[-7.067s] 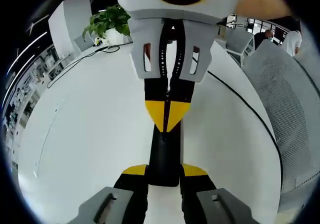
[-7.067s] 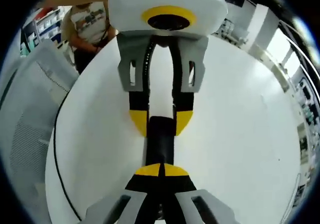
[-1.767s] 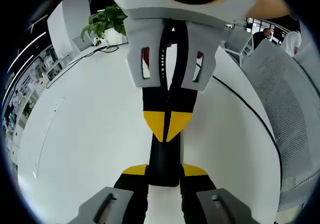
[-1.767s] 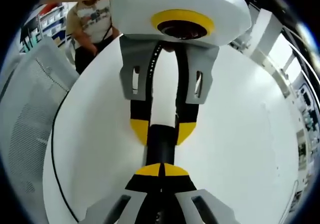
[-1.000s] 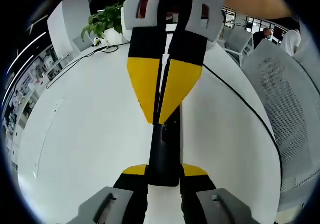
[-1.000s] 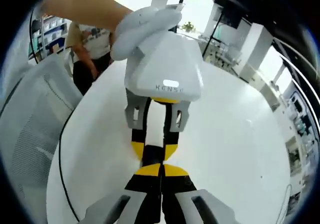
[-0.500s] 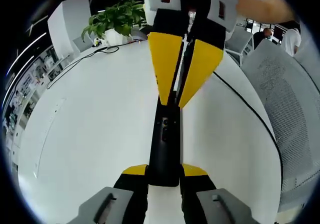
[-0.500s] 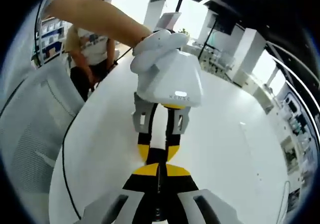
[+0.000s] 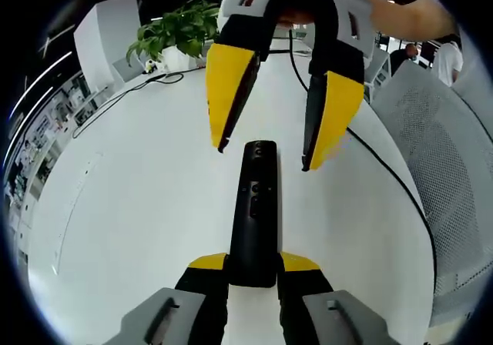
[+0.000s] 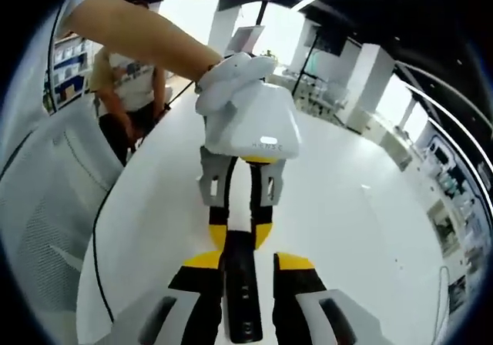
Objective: Press the specified remote control buttons in sequence, fully releasing each button before pressing the next.
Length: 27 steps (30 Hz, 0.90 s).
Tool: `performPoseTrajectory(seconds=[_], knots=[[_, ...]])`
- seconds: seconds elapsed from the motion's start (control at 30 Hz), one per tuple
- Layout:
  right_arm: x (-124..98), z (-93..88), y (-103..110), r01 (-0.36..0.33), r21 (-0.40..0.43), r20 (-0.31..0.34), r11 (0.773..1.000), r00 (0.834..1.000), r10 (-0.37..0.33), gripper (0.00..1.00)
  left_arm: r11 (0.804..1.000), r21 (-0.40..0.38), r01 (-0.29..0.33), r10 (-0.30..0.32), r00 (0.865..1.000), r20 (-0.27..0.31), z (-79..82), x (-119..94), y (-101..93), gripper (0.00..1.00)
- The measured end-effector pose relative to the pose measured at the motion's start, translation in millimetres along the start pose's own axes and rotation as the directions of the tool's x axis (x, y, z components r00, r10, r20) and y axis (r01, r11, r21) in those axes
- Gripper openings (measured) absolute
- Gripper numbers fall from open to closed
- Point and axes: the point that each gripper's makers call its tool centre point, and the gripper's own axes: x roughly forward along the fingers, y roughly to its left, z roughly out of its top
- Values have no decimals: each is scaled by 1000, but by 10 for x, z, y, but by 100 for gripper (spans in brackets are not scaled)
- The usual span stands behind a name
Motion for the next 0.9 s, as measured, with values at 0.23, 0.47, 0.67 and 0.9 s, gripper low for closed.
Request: performPoseTrajectory(seconds=[0.23,0.47,0.67,0.9], knots=[[-32,-85,6,11,25,4,1000,1000,-11,38,1000,-1,-2,2,1000,10,0,0,-2,23],[-99,-197,-8,21,60,8,998,1000,-22,44,1000,-4,-3,3,1000,22,5,-4,-7,23],[-145,-376,9,11,86,-25,996,1000,-9,51,1000,-3,-2,2,1000,23,5,-4,-6,23],[-171,-587,32,-5,100,-70,995,997,12,51,1000,-2,-3,3,1000,25,5,-6,-5,23]])
